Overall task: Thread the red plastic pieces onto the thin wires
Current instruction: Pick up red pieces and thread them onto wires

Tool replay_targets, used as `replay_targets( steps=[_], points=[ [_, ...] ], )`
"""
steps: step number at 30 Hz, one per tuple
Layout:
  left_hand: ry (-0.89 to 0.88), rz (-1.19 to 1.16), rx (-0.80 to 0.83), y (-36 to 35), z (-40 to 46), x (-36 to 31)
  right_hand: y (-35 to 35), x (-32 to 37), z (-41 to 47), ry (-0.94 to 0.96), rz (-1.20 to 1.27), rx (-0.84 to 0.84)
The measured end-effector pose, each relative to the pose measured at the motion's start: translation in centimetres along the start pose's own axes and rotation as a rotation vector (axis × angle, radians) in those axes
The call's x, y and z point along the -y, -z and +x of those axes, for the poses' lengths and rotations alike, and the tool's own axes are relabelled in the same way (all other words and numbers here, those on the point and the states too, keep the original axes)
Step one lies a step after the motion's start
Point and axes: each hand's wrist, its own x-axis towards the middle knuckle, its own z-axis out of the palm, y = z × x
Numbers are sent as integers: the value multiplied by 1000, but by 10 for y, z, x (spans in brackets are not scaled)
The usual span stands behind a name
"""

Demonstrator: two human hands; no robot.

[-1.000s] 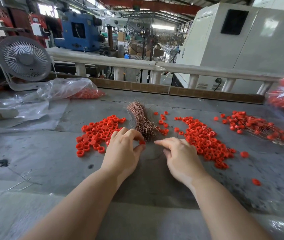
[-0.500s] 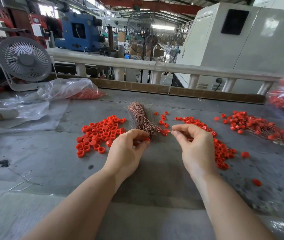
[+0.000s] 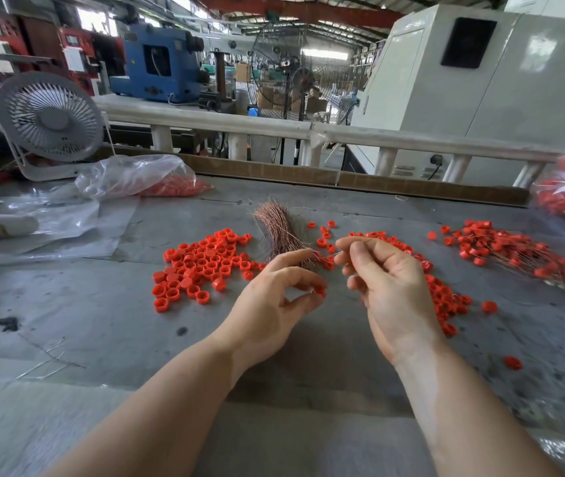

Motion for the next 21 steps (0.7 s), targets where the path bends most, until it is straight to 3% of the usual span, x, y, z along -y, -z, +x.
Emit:
replay_targets(
  steps=[9,21],
  points=[
    [-24,14,10,-2,1,-1,-2,2,-3,-8,25,157],
    [-52,167,-107,-2,1,-1,4,4,2,-97,187,-50]
  ],
)
